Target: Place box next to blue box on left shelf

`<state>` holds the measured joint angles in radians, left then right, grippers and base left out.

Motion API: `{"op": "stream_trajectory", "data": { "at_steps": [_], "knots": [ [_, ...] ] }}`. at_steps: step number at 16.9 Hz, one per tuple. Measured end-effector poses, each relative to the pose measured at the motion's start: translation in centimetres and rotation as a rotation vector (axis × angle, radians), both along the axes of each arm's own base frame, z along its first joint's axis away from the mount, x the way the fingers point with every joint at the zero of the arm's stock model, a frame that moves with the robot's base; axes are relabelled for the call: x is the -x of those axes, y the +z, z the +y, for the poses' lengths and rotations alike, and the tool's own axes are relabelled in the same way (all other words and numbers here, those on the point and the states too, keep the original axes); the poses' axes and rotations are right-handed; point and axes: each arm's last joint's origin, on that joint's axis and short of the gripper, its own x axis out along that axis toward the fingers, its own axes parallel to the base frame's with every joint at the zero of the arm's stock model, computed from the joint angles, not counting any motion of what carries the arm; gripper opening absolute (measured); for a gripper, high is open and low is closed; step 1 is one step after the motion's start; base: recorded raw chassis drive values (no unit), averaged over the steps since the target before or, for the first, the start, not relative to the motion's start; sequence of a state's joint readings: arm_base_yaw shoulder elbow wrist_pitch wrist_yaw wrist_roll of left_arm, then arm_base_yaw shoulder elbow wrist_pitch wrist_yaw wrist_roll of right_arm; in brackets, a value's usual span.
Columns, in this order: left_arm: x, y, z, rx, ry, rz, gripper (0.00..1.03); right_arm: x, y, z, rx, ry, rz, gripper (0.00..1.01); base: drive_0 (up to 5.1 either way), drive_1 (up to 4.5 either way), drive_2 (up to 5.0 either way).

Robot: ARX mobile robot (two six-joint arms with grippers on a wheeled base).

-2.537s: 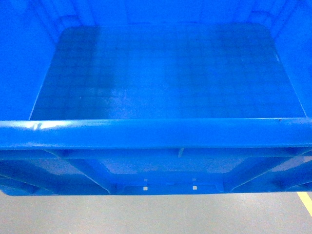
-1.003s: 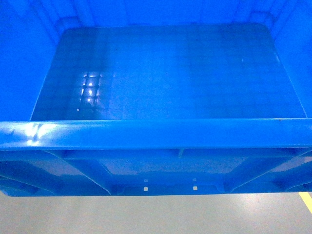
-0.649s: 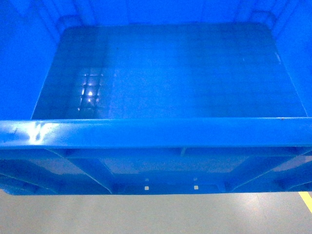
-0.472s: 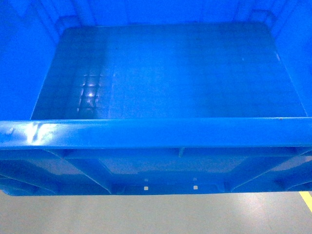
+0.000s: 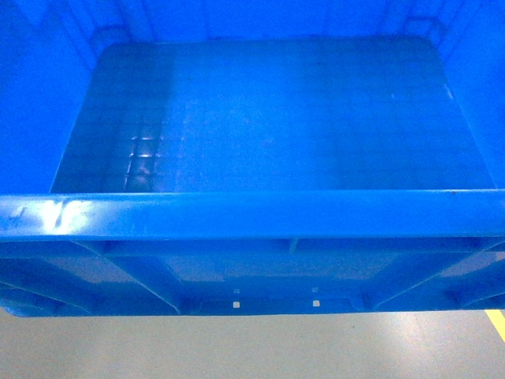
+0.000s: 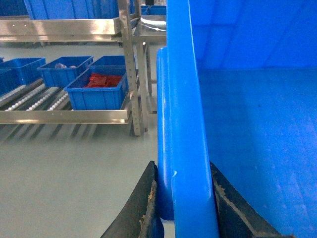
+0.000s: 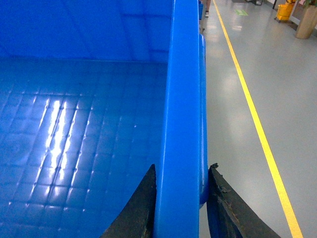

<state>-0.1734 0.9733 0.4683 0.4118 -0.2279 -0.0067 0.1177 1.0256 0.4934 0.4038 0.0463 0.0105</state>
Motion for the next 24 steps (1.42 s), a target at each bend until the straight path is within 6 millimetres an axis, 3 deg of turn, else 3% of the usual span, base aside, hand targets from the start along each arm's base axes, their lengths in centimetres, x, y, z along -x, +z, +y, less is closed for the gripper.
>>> {"op": "stream_trajectory", "data": {
  "at_steps": [24],
  "knots": [
    [0.01,-0.01,0.0,-0.001,0.0,0.0,0.2,0.0,0.01,0.0,0.0,0.0,-0.002,0.21,0.0,4.16,-4.1]
  ]
}}
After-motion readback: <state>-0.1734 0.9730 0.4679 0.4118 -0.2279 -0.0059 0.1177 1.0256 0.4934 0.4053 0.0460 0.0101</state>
